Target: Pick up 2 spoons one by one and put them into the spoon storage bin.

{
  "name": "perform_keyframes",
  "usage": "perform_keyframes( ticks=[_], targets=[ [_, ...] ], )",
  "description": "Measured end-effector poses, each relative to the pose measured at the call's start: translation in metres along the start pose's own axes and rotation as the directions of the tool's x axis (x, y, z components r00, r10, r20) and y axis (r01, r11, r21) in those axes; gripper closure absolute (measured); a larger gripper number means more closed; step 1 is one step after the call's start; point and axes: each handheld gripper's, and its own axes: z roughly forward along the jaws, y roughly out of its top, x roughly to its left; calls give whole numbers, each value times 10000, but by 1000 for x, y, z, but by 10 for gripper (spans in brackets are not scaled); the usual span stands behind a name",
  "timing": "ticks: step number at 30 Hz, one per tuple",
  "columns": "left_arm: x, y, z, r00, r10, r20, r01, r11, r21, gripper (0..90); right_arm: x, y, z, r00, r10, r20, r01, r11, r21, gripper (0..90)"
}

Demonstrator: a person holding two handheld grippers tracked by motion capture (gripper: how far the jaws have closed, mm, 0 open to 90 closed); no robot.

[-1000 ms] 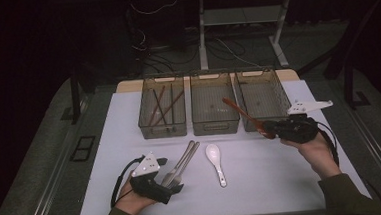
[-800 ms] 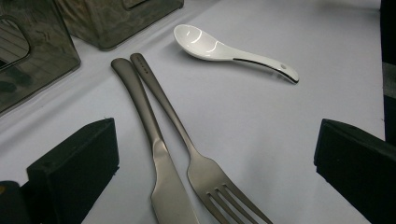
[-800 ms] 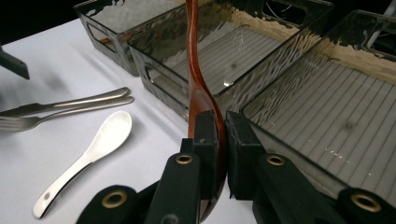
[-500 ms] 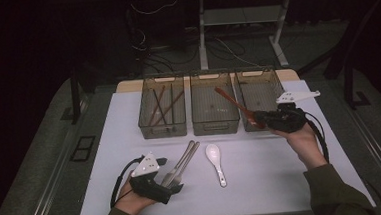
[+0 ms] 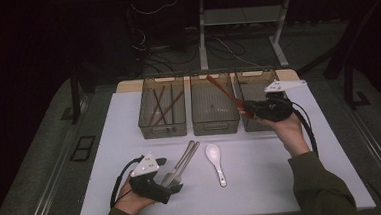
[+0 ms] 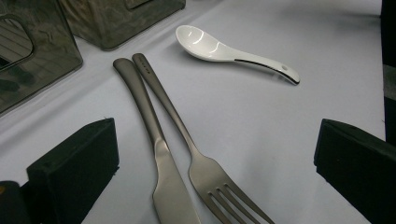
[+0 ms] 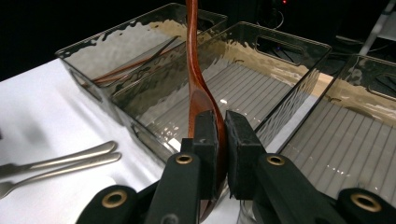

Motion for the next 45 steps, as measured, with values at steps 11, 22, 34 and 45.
perform_keyframes(
  ticks=[11, 22, 34, 45],
  targets=[
    [-1, 0, 0, 10000, 2, 27, -2, 10000, 4, 0, 2, 21, 40, 9994, -38, 355, 14, 9976, 687, 828],
    [0, 0, -1, 10000, 54, 47, -54, 10000, 4, 0, -2, 21, 78, 9966, 14, 829, -159, 9844, 1753, 828],
    [-1, 0, 0, 10000, 11, 60, -11, 10000, -30, 0, 0, 15, 91, 9961, -158, 873, -79, 9643, 2647, 825],
    [-1, 0, 0, 10000, 8, 58, -8, 10000, -30, 0, 3, 16, 89, 9972, -160, 735, -33, 9667, 2560, 721]
  ],
)
